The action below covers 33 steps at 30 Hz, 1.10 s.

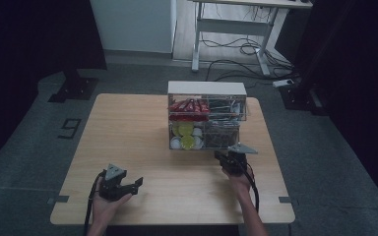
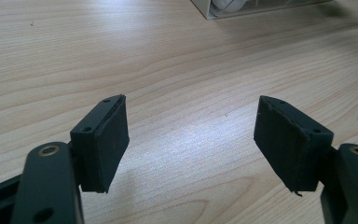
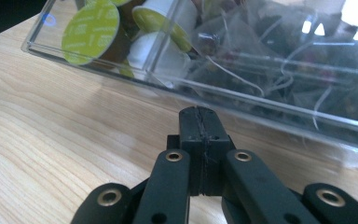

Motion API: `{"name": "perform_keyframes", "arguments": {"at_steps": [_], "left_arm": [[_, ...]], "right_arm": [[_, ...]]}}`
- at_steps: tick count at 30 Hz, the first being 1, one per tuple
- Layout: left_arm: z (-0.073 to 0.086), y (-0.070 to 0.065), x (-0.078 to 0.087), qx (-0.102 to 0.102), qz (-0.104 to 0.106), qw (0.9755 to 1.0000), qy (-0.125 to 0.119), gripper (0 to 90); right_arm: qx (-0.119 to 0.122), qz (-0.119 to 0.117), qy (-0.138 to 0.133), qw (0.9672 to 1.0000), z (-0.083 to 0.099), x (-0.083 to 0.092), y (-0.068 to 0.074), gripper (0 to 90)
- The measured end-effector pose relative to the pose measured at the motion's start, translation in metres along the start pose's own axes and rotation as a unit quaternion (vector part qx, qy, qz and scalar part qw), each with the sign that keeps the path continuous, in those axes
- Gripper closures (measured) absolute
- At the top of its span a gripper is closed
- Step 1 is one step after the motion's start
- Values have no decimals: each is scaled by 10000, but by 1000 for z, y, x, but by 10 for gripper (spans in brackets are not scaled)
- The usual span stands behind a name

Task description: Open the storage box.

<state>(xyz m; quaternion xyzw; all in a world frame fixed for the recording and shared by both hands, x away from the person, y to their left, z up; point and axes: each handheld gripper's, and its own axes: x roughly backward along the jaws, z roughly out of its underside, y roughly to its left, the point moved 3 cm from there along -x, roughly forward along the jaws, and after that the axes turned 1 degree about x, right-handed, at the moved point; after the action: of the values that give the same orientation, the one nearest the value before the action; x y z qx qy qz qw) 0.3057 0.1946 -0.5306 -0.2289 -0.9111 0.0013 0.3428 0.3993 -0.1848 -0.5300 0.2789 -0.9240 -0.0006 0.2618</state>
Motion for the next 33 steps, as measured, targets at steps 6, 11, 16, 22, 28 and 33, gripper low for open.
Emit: {"name": "perform_keyframes", "arguments": {"at_steps": [6, 11, 16, 22, 28, 33], "left_arm": [[1, 0, -1, 9, -18, 10000, 40, 266], [1, 0, -1, 19, -17, 10000, 27, 267], [1, 1, -1, 23, -19, 10000, 20, 267], [1, 0, -2, 9, -28, 10000, 52, 267], [1, 0, -3, 9, -22, 10000, 50, 267], [1, 1, -2, 10, -43, 10000, 58, 267]], "right_arm": [[121, -61, 44, 9999, -5, -4, 6, 892], [100, -82, 46, 9999, -5, -4, 6, 892], [90, -78, 34, 9999, -6, -3, 6, 892], [164, 5, -91, 9998, -10, 2, 8, 891], [122, -3, -104, 9999, -11, 5, 5, 892], [116, -9, -110, 9999, -11, 5, 5, 891]]}}
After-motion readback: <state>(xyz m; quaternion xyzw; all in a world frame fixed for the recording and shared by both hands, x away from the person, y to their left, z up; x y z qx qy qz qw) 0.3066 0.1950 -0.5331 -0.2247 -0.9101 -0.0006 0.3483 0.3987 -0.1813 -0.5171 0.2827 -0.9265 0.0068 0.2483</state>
